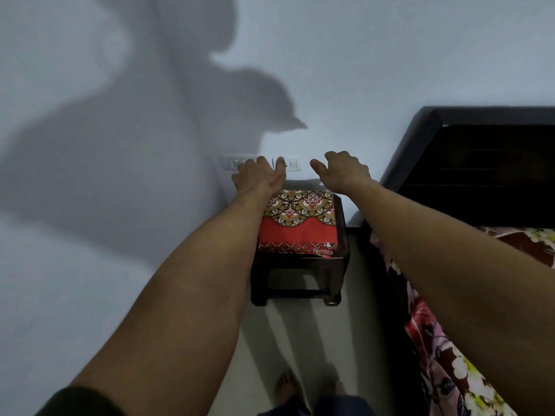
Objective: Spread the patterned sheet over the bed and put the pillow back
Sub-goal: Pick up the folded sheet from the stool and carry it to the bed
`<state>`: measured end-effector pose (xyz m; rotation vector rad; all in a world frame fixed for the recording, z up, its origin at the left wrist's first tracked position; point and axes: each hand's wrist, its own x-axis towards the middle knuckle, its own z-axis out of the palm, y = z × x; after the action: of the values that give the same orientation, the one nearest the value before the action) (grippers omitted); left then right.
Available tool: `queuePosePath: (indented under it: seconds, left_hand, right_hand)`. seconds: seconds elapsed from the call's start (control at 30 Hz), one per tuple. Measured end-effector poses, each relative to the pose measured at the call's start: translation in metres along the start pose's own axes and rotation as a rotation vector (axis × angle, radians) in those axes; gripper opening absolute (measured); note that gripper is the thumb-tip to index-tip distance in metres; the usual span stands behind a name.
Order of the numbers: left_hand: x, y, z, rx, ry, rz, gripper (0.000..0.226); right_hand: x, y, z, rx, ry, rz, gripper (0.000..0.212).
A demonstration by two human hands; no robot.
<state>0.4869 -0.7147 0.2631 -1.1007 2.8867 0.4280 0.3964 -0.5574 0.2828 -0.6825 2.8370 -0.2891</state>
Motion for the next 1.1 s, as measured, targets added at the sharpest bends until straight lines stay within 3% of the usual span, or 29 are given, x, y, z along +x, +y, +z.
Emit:
queuePosePath:
  seconds: [0.8, 1.1]
  left_hand:
    - [0.102, -0.027, 0.22, -0.019, -0.2, -0.098, 0.076]
    - [0.138, -0.044, 0.281, -0.041, -0.231, -0.169, 0.077]
  right_hand:
    - [0.111, 0.078, 0.208, 0.037, -0.276, 0.105, 0.066]
    - [0.144, 0.1, 0.262, 0.051, -0.281, 0.212, 0.066]
